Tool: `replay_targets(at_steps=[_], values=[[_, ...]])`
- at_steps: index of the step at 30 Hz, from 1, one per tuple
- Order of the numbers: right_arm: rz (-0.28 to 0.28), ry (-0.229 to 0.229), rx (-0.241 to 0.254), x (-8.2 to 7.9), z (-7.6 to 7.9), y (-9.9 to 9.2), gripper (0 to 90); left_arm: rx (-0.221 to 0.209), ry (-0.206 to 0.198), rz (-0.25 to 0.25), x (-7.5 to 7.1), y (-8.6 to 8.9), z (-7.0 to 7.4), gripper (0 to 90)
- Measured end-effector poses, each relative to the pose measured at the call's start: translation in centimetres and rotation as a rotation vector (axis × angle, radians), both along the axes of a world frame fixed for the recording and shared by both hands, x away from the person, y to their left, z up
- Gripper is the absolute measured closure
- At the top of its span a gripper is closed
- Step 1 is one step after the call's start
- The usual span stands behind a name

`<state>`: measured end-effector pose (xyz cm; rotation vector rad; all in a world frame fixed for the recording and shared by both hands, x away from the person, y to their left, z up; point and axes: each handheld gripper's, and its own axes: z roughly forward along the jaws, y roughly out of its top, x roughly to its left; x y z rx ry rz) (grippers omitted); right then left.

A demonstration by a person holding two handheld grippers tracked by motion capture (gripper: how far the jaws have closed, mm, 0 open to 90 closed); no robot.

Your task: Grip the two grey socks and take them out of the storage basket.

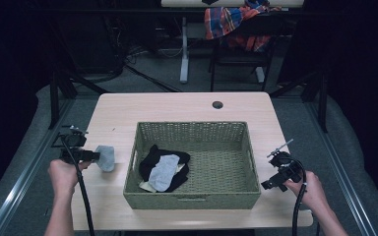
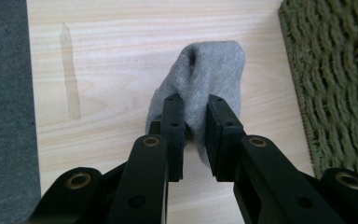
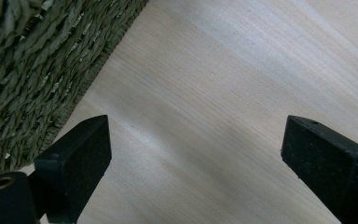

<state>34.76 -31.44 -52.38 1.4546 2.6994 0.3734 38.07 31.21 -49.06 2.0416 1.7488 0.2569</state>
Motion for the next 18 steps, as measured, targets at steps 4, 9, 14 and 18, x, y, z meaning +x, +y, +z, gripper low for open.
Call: replay_targets(at_steps=[4,9,14,18], values=[[-0.005,0.000,0.001,0.0,-0.2,0.0,7.9,0.009,0.024,-0.003,0.1,0.1,-0.7,78.9],[0.007,0.005,-0.013,0.0,-0.1,0.0,7.9,0.016,0.051,-0.015,0.3,-0.2,-1.2,78.8],[-0.004,-0.002,-0.002,0.0,-0.2,0.0,7.9,0.014,0.083,-0.031,0.6,-0.5,-1.8,77.8],[-0.002,-0.002,-0.005,0.0,-0.1,0.0,7.9,0.012,0.103,-0.034,0.6,-0.5,-2.1,76.8]])
